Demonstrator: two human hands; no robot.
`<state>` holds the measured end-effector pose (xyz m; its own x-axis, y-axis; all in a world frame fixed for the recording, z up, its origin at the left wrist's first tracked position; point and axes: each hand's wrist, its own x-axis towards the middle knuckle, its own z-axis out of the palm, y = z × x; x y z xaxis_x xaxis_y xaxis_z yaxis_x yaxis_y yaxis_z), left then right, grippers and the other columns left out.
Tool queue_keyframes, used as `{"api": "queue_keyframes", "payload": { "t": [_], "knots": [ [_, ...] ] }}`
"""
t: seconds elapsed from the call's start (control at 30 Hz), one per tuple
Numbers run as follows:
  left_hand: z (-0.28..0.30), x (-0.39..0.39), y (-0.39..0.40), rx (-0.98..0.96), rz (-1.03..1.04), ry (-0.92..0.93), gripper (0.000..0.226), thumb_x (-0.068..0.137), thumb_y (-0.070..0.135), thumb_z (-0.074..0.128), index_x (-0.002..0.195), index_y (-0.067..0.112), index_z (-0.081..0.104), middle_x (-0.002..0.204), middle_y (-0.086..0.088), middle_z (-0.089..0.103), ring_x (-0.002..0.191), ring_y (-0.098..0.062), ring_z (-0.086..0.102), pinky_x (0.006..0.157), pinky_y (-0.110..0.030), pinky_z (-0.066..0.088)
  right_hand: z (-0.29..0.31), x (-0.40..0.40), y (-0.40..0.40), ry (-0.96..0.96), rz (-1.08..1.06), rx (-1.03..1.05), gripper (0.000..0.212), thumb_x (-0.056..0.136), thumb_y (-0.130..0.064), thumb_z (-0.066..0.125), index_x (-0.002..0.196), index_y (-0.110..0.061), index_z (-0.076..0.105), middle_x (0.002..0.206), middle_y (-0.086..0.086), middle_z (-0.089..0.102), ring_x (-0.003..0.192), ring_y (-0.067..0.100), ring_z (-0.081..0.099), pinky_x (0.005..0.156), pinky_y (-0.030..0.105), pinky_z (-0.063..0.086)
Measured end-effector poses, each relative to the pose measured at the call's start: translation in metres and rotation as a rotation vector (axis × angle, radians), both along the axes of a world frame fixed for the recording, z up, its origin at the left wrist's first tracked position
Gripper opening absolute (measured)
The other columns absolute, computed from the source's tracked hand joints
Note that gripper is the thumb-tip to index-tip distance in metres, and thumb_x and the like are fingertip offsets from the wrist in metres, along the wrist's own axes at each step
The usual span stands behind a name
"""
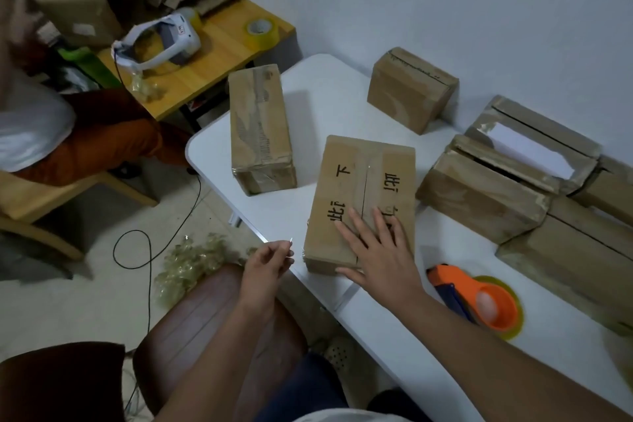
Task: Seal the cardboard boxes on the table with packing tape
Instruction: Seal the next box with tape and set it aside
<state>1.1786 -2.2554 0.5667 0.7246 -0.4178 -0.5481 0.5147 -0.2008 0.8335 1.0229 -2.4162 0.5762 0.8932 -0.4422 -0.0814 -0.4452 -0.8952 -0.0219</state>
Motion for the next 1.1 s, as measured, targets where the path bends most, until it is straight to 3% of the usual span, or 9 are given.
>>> {"api": "queue_keyframes", "payload": {
  "t": [0.27, 0.33, 0.47, 0.6, 0.73, 0.83, 0.9, 1.0, 1.1],
  "knots": [
    [-0.013, -0.023, -0.025, 0.060, -0.080, -0.157, 0.013, 0.102, 0.023, 0.053, 0.099, 0.015, 0.063, 0.094, 0.003, 0.068, 0.089, -0.011, 0.060, 0.083, -0.025, 0.050, -0.006, -0.001, -0.002, -0.037, -0.011, -0.006, 0.085, 0.084, -0.074, 0.041, 0.155, -0.034, 0.014, 0.163, -0.001, 0.014, 0.147, 0.035, 0.017, 0.116, 0.055, 0.018],
    [-0.018, -0.025, -0.030, 0.102, -0.061, -0.150, 0.010, 0.102, 0.020, 0.050, 0.109, 0.020, 0.057, 0.103, 0.007, 0.062, 0.091, -0.012, 0.057, 0.078, -0.022, 0.047, -0.006, -0.001, -0.001, -0.032, -0.014, -0.007, 0.085, 0.085, -0.075, 0.040, 0.155, -0.034, 0.014, 0.163, -0.001, 0.014, 0.148, 0.036, 0.016, 0.116, 0.056, 0.017],
    [-0.026, -0.018, -0.039, 0.114, -0.090, -0.073, 0.031, 0.100, 0.008, 0.048, 0.128, 0.021, 0.046, 0.123, 0.003, 0.049, 0.103, -0.015, 0.053, 0.086, -0.030, 0.045, -0.005, 0.000, 0.000, -0.010, -0.025, -0.004, 0.086, 0.085, -0.076, 0.037, 0.155, -0.035, 0.008, 0.164, -0.001, 0.010, 0.149, 0.035, 0.012, 0.116, 0.056, 0.015],
    [-0.027, -0.009, -0.040, 0.234, -0.113, -0.059, 0.011, 0.100, 0.014, 0.054, 0.109, 0.010, 0.060, 0.114, -0.008, 0.063, 0.095, -0.018, 0.060, 0.077, -0.027, 0.048, -0.003, -0.002, -0.001, -0.026, -0.033, 0.008, 0.086, 0.085, -0.076, 0.038, 0.155, -0.035, 0.011, 0.163, -0.001, 0.011, 0.149, 0.034, 0.013, 0.116, 0.056, 0.016],
    [-0.006, -0.003, -0.024, 0.154, -0.017, -0.079, 0.025, 0.103, 0.022, 0.049, 0.103, 0.015, 0.073, 0.103, -0.004, 0.075, 0.090, -0.012, 0.071, 0.071, -0.017, 0.051, -0.002, 0.000, 0.000, -0.037, -0.029, 0.002, 0.085, 0.085, -0.075, 0.039, 0.155, -0.035, 0.012, 0.163, -0.001, 0.012, 0.148, 0.035, 0.014, 0.116, 0.056, 0.017],
    [0.008, -0.022, -0.019, 0.151, -0.208, -0.233, 0.027, 0.102, 0.037, 0.050, 0.116, 0.030, 0.073, 0.106, 0.013, 0.074, 0.093, 0.011, 0.064, 0.074, -0.007, 0.047, -0.001, 0.002, 0.002, -0.022, -0.030, -0.009, 0.085, 0.085, -0.073, 0.041, 0.155, -0.033, 0.013, 0.163, 0.000, 0.011, 0.148, 0.035, 0.014, 0.116, 0.057, 0.018],
    [0.009, -0.033, -0.014, 0.233, -0.398, -0.432, 0.036, 0.102, 0.040, 0.049, 0.137, 0.036, 0.055, 0.108, 0.021, 0.067, 0.089, 0.022, 0.056, 0.069, -0.002, 0.042, -0.001, 0.002, 0.002, -0.014, -0.031, -0.016, 0.085, 0.086, -0.072, 0.042, 0.155, -0.033, 0.012, 0.163, 0.001, 0.010, 0.148, 0.036, 0.013, 0.115, 0.057, 0.017],
    [0.006, -0.016, -0.003, 0.227, -0.659, -0.652, 0.048, 0.100, 0.039, 0.054, 0.145, 0.046, 0.039, 0.110, 0.029, 0.063, 0.091, 0.022, 0.057, 0.072, -0.003, 0.044, 0.001, 0.003, 0.003, -0.014, -0.031, -0.008, 0.085, 0.086, -0.073, 0.040, 0.155, -0.032, 0.014, 0.163, 0.001, 0.011, 0.148, 0.036, 0.014, 0.115, 0.058, 0.018],
    [0.009, 0.021, -0.001, 0.189, -0.823, -0.717, 0.061, 0.087, 0.048, 0.065, 0.144, 0.040, 0.045, 0.122, 0.022, 0.066, 0.106, 0.011, 0.062, 0.090, -0.010, 0.049, 0.001, 0.003, 0.002, 0.016, -0.021, -0.002, 0.084, 0.087, -0.075, 0.032, 0.155, -0.034, 0.006, 0.164, 0.000, 0.005, 0.149, 0.035, 0.006, 0.116, 0.057, 0.014]
  ]
}}
